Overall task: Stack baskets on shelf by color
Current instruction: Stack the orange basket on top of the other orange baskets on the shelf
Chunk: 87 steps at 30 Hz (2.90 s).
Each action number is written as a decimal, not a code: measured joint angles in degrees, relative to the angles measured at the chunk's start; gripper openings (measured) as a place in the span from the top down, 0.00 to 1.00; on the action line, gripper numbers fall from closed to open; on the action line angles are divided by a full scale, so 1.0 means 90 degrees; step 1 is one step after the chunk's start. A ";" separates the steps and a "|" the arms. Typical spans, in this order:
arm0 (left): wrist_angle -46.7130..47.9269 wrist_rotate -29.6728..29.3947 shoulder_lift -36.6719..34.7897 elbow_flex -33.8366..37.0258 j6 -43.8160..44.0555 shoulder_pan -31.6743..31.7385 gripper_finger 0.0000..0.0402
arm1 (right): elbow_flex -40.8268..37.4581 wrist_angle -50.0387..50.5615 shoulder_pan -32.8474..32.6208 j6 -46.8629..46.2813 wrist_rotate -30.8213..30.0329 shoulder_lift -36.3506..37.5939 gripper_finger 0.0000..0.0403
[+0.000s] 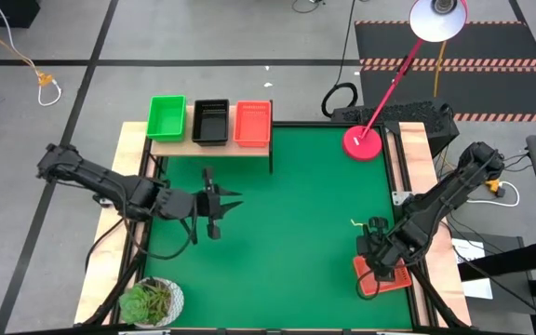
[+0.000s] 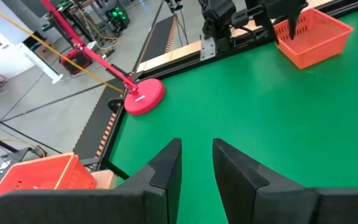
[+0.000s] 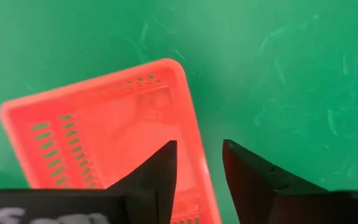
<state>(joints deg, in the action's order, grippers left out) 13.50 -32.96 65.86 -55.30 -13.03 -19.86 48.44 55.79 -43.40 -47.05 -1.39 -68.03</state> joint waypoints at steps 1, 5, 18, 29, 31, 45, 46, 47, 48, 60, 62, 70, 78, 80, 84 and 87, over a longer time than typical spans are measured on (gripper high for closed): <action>0.0000 0.0032 0.0036 -0.0033 -0.0001 0.0001 0.77 | -0.0047 -0.0007 0.0002 0.0059 0.0001 0.0000 0.70; -0.0042 0.0310 0.0132 -0.0151 -0.0031 0.0001 0.77 | -0.0293 -0.0175 0.0034 0.0353 0.0004 0.0000 0.77; -0.0911 0.0976 0.0440 -0.0190 -0.0577 -0.0016 0.77 | -0.0439 -0.0992 0.0408 0.1479 -0.0166 -0.0002 0.97; -0.1922 0.1903 0.1491 -0.0301 -0.1717 -0.0004 0.77 | -0.0439 -0.3316 0.1683 0.3669 -0.0150 -0.0002 0.99; -0.1795 0.2085 0.1751 -0.0527 -0.1758 -0.0004 0.77 | -0.0439 -0.3464 0.1916 0.4102 -0.0137 -0.0002 0.99; -0.0761 0.2686 0.4604 -0.2633 -0.2389 -0.0026 0.45 | -0.0439 -0.4303 0.2897 0.4760 0.0507 -0.1023 0.99; -0.0666 0.2742 0.4800 -0.2753 -0.2455 -0.0015 0.45 | -0.0439 -0.4325 0.2938 0.4759 0.0670 -0.1130 0.99; -0.0595 0.2794 0.4982 -0.2865 -0.2544 -0.0009 0.46 | -0.0439 -0.4320 0.2961 0.4756 0.0815 -0.1221 0.99; -0.0562 0.2818 0.5147 -0.2971 -0.2626 -0.0009 0.47 | -0.0439 -0.4320 0.2974 0.4737 0.0852 -0.1295 0.99; -0.0530 0.2865 0.5975 -0.3467 -0.3265 -0.0009 0.55 | -0.0439 -0.4750 0.2980 0.4671 0.0850 -0.1375 0.98; -0.0568 0.2990 0.6009 -0.3468 -0.3349 -0.0007 0.57 | -0.0440 -0.4797 0.2981 0.4687 0.0850 -0.1375 0.98; -0.0496 0.3046 0.6108 -0.3464 -0.3591 0.0025 0.67 | -0.0444 -0.5242 0.2983 0.4854 0.0855 -0.1372 0.98; -0.0392 0.3047 0.6114 -0.3464 -0.3855 0.0071 0.86 | -0.0444 -0.5373 0.2992 0.5023 0.0847 -0.1372 0.98; -0.0283 0.3049 0.6114 -0.3464 -0.3884 0.0089 0.92 | -0.0441 -0.5435 0.2992 0.5023 0.0804 -0.1353 0.98; -0.0167 0.3079 0.6060 -0.3464 -0.3875 0.0100 0.97 | -0.0441 -0.5573 0.2999 0.5017 0.0704 -0.1204 0.92; -0.0085 0.3056 0.6055 -0.3465 -0.3833 0.0084 0.95 | -0.0441 -0.5662 0.2989 0.4992 0.0675 -0.0927 0.85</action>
<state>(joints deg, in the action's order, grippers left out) 12.74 -5.46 120.36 -86.48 -47.52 -19.11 44.47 4.83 -16.50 -2.12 4.68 -76.37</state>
